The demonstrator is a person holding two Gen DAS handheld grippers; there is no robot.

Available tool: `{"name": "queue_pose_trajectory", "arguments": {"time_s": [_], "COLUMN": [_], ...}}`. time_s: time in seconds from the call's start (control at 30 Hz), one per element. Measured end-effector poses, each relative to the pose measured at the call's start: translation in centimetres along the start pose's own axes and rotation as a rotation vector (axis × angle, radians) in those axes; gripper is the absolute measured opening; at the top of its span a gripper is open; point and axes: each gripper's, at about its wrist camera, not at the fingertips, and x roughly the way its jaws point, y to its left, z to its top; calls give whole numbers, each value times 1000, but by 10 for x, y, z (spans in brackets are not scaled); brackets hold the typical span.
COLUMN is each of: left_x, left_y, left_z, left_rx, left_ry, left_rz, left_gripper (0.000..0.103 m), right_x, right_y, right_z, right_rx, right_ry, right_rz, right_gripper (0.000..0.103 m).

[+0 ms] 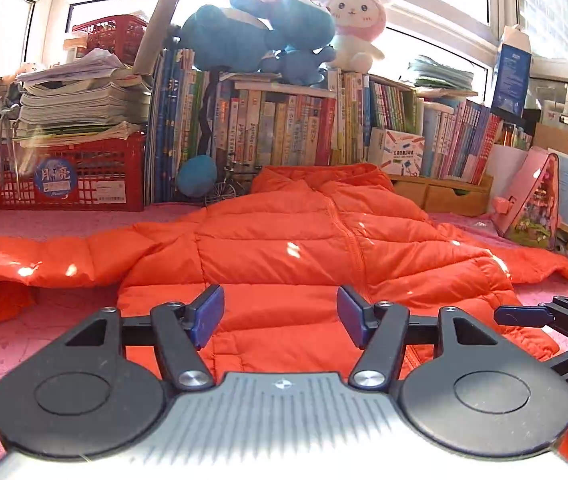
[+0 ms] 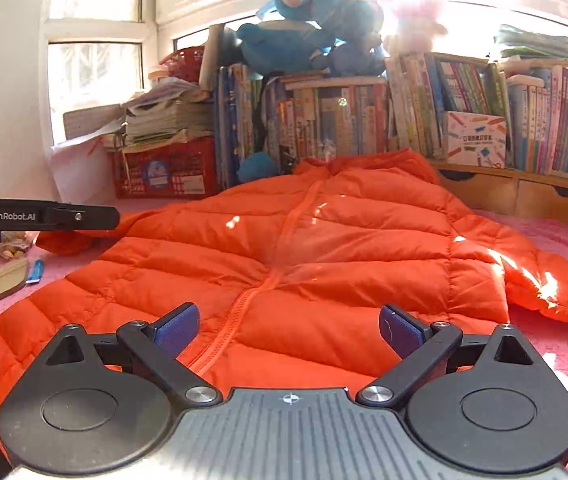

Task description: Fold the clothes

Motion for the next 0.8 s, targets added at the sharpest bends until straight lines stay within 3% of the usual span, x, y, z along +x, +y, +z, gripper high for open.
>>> {"name": "queue_pose_trajectory", "arguments": {"time_s": [0.13, 0.3, 0.43, 0.57, 0.8], "left_x": [34, 34, 34, 35, 32], "left_y": [-16, -20, -17, -17, -13], "left_z": [-26, -32, -35, -36, -39], "left_rx": [10, 32, 27, 35, 33], "left_ry": [189, 225, 224, 217, 204], "left_rz": [82, 123, 119, 119, 131], "left_gripper": [64, 72, 74, 75, 78], "right_x": [3, -8, -15, -26, -47], "right_y": [11, 15, 17, -6, -47], "right_z": [-22, -42, -58, -64, -74], "right_rx": [80, -31, -131, -78, 10], "right_ry": [60, 62, 37, 36, 42], "right_rz": [76, -42, -200, -332, -474], "right_gripper": [81, 81, 84, 85, 94]}}
